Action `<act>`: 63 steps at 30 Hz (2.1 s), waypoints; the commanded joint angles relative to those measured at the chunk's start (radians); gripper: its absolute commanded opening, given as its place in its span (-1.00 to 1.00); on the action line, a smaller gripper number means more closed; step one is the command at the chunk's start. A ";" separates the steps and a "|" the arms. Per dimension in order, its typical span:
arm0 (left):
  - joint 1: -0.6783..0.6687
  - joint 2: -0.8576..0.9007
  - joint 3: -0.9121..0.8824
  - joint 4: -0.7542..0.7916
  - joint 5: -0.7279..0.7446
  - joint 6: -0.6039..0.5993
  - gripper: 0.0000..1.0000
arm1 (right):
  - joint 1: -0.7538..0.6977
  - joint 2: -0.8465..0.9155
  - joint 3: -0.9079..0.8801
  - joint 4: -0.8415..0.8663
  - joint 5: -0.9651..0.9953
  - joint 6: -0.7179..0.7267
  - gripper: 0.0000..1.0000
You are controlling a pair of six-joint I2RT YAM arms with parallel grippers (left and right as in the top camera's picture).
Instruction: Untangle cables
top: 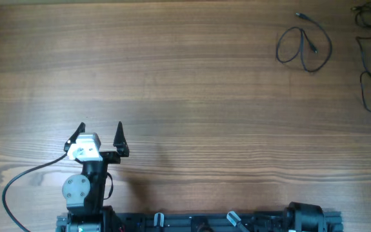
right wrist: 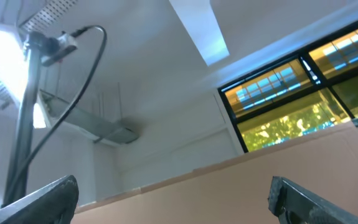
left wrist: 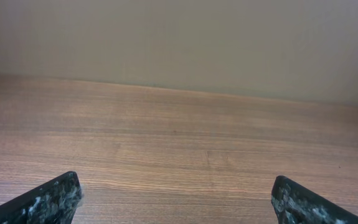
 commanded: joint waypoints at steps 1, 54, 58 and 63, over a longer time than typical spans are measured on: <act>-0.004 -0.007 -0.006 -0.001 0.011 0.023 1.00 | 0.027 -0.015 -0.010 0.001 0.012 0.002 1.00; -0.004 -0.007 -0.006 -0.001 0.011 0.022 1.00 | 0.114 0.015 -1.243 0.311 0.020 -0.023 1.00; -0.004 -0.007 -0.006 -0.001 0.011 0.023 1.00 | 0.115 0.015 -1.243 0.311 0.020 -0.022 0.99; -0.004 -0.007 -0.006 -0.001 0.011 0.023 1.00 | 0.115 -0.017 -1.244 0.311 0.020 -0.023 0.99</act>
